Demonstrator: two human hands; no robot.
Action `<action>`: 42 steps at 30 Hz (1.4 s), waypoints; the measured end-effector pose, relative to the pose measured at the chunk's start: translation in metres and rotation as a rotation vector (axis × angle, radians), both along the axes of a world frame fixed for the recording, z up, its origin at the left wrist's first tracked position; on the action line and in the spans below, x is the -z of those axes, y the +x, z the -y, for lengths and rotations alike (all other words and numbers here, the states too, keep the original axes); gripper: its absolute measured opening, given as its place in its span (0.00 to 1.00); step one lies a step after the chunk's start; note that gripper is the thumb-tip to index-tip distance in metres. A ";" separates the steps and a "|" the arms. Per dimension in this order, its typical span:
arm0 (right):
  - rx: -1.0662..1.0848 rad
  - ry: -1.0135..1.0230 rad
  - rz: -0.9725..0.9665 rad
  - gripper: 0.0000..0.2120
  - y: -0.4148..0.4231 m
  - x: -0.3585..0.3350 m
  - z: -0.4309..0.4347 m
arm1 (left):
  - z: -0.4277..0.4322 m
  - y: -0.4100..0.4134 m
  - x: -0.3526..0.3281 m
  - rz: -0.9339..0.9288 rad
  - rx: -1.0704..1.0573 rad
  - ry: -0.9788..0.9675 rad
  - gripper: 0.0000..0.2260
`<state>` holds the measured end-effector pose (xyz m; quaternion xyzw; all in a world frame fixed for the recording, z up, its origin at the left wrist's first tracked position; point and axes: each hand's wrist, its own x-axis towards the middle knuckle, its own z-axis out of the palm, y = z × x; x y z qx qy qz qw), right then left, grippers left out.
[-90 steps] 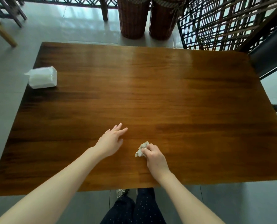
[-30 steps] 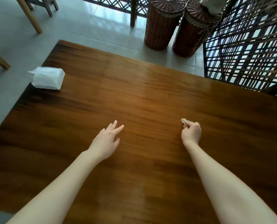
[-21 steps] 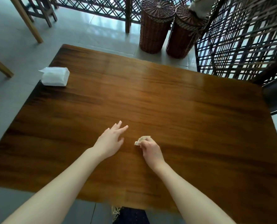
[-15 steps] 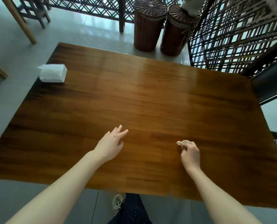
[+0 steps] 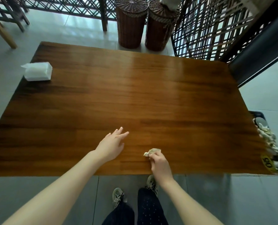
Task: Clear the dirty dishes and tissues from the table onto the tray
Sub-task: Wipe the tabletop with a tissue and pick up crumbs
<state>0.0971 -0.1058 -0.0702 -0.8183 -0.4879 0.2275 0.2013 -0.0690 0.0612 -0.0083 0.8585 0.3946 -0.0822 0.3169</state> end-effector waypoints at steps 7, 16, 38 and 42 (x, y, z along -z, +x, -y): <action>0.757 -0.028 0.036 0.08 0.104 -0.014 0.059 | 0.028 0.020 0.003 -0.024 0.061 -0.038 0.25; 0.147 0.029 -0.015 0.14 0.016 0.003 0.055 | 0.058 0.079 0.011 -0.061 0.207 -0.052 0.28; -0.131 0.110 -0.051 0.11 0.100 0.007 0.060 | 0.060 0.177 0.009 -0.085 0.014 -0.019 0.26; 0.101 0.101 -0.042 0.10 0.178 0.003 0.059 | 0.055 0.196 0.009 -0.101 -0.046 -0.021 0.25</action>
